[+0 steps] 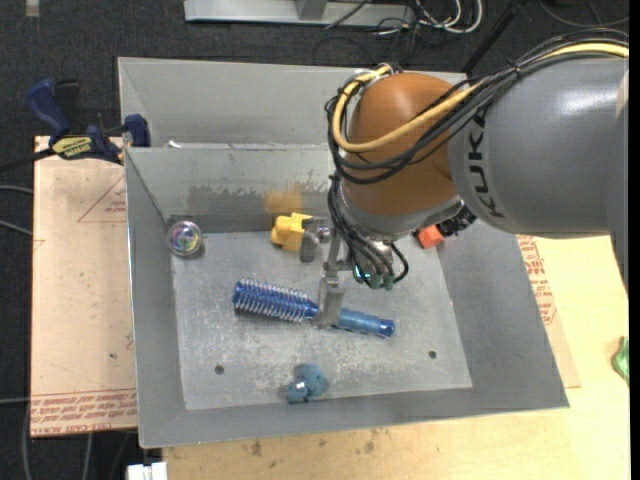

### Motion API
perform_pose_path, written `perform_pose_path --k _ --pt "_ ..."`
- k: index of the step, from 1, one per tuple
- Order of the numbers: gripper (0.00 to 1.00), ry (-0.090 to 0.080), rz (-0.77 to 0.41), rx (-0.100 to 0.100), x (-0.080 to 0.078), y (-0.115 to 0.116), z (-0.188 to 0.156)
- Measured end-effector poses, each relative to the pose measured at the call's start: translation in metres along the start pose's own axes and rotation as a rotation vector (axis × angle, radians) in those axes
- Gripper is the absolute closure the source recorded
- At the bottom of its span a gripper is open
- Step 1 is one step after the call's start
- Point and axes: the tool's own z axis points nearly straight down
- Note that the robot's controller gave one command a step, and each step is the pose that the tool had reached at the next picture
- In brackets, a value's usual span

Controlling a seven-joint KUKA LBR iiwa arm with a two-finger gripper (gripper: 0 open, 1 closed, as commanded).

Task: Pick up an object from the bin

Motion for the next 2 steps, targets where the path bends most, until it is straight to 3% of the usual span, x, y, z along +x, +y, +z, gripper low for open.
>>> perform_pose_path --k 1,2 --pt "0.0 -0.006 0.097 -0.001 0.0142 0.0066 0.1156" --pt "1.0 -0.007 0.099 -0.001 0.0134 0.0062 0.1128"
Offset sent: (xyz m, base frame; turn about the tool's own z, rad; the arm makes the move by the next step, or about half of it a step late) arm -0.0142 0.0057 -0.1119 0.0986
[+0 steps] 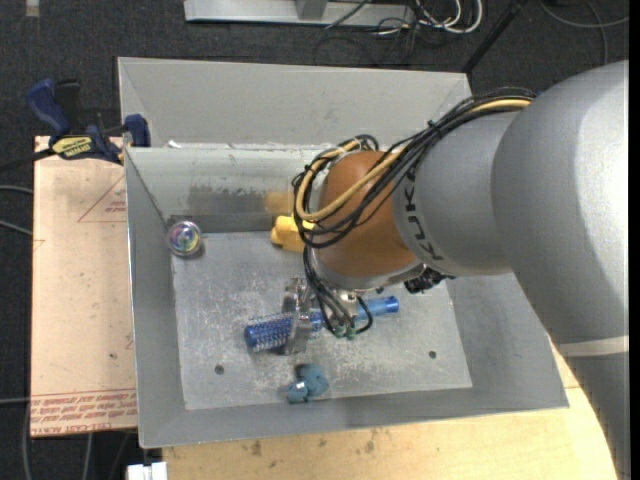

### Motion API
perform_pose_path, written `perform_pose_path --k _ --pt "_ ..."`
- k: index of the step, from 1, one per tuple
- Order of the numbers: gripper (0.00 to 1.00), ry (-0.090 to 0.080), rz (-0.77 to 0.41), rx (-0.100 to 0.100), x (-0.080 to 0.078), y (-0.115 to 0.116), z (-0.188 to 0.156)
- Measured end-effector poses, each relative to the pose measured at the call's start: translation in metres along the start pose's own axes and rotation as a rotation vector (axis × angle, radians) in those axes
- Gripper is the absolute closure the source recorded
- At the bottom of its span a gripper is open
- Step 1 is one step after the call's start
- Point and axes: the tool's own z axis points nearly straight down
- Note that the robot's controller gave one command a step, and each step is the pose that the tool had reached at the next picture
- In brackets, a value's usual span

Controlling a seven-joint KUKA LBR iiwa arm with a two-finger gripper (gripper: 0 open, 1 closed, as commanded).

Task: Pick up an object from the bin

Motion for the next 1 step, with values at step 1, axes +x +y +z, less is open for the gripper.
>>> perform_pose_path --k 1 --pt "1.0 -0.007 -0.041 -0.002 0.0166 0.0167 -0.114"
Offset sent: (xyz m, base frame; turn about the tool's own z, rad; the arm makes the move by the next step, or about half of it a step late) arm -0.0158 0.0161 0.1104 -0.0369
